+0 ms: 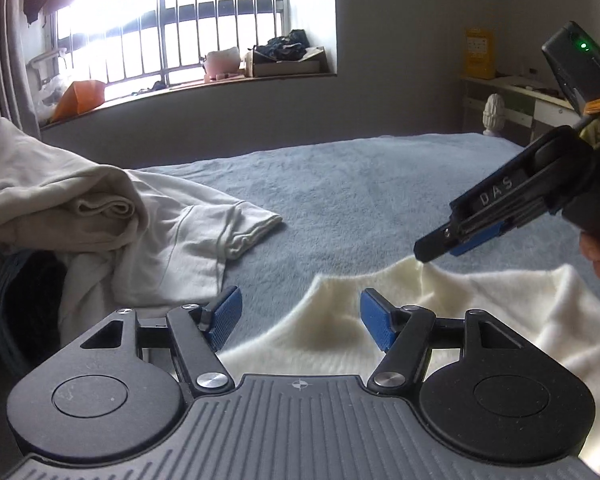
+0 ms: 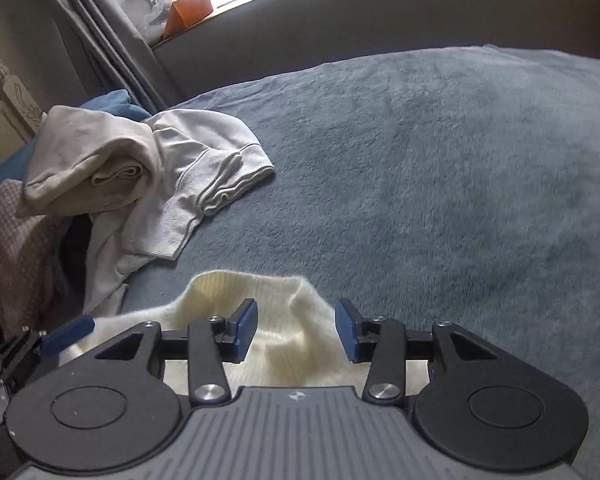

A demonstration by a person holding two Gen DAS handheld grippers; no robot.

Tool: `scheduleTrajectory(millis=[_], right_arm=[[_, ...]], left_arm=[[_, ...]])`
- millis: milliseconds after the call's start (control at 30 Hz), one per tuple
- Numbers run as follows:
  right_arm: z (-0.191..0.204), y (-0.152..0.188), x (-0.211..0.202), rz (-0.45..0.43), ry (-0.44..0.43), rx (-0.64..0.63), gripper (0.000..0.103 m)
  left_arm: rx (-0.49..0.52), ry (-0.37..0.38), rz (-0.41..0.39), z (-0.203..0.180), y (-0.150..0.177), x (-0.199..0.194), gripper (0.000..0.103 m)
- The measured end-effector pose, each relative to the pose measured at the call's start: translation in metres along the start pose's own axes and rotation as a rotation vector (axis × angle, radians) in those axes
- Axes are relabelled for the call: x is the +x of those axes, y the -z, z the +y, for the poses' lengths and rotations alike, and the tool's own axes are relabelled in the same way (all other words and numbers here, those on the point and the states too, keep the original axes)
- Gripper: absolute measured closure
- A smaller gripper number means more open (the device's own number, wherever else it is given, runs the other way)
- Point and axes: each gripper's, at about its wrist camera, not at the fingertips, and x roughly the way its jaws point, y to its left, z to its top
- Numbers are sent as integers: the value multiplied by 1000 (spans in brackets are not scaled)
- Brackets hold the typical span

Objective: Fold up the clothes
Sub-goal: 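Grasp the sweater hem with the right gripper while the left gripper approaches the hem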

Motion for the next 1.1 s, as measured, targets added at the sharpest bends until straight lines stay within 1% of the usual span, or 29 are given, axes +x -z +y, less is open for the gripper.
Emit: scheduleTrajectory(millis=[33, 67, 100, 133, 167, 200, 233, 267, 300, 333, 367, 400, 500, 533, 600, 633, 700, 767, 800, 833, 867, 933, 1000, 1067, 1100], right_arm=[[0, -2, 6, 3, 12, 0, 57], [-2, -4, 12, 6, 19, 15, 57], [-6, -5, 17, 9, 26, 34, 57], [-9, -6, 21, 12, 24, 54, 60], [-13, -6, 25, 16, 18, 74, 63], [-16, -6, 29, 19, 12, 94, 63], [-20, -6, 32, 24, 11, 109, 69], [-22, -6, 35, 28, 5, 120, 85], [-24, -5, 37, 31, -15, 134, 92], [-24, -4, 36, 29, -29, 138, 97], [-21, -3, 31, 20, -41, 115, 101], [-17, -2, 25, 8, -54, 83, 101], [3, 6, 0, -41, -83, -88, 101], [10, 11, -7, -55, -80, -165, 101], [26, 27, -18, -89, -42, -352, 101], [35, 37, -21, -95, -36, -447, 101], [47, 57, -19, -77, -16, -593, 101], [56, 76, -10, -43, 22, -726, 101], [60, 85, -3, -22, 43, -787, 101], [62, 94, 2, -11, 62, -844, 101], [64, 100, 4, -13, 75, -884, 101], [64, 105, 4, -23, 85, -920, 101], [65, 105, 4, -27, 85, -924, 101], [65, 108, 5, -30, 91, -949, 101], [66, 110, 6, -32, 95, -966, 101]], left_arm=[[10, -6, 19, -3, -5, 14, 38], [7, -19, 45, -4, -7, 28, 38], [-7, -18, 77, -4, -8, 38, 40], [-21, -16, 108, -4, -8, 48, 46], [-39, -13, 130, -2, -5, 53, 54], [-53, -16, 147, -2, -3, 58, 61], [-75, -15, 155, 0, -1, 60, 78], [-96, -7, 154, 1, 1, 58, 95], [-78, -5, 137, 0, 2, 53, 96], [-60, -3, 121, -2, 4, 48, 97], [-20, 1, 98, -4, 5, 41, 97], [27, 14, 73, -6, 7, 34, 98], [204, 50, -2, -14, 16, 5, 98], [267, 60, -7, -18, 21, 1, 98], [380, 69, -5, -23, 33, -5, 98], [405, 73, 10, -24, 37, -4, 97], [438, 79, 36, -24, 44, -3, 96], [419, 82, 51, -19, 42, -4, 91], [401, 83, 59, -15, 40, -6, 86], [382, 85, 68, -12, 38, -7, 77], [335, 84, 66, -5, 34, -12, 66], [219, 93, 54, 9, 27, -27, 57], [162, 86, -1, 12, 20, -36, 56], [105, 79, -54, 15, 13, -44, 50], [76, 76, -81, 16, 10, -48, 50]])
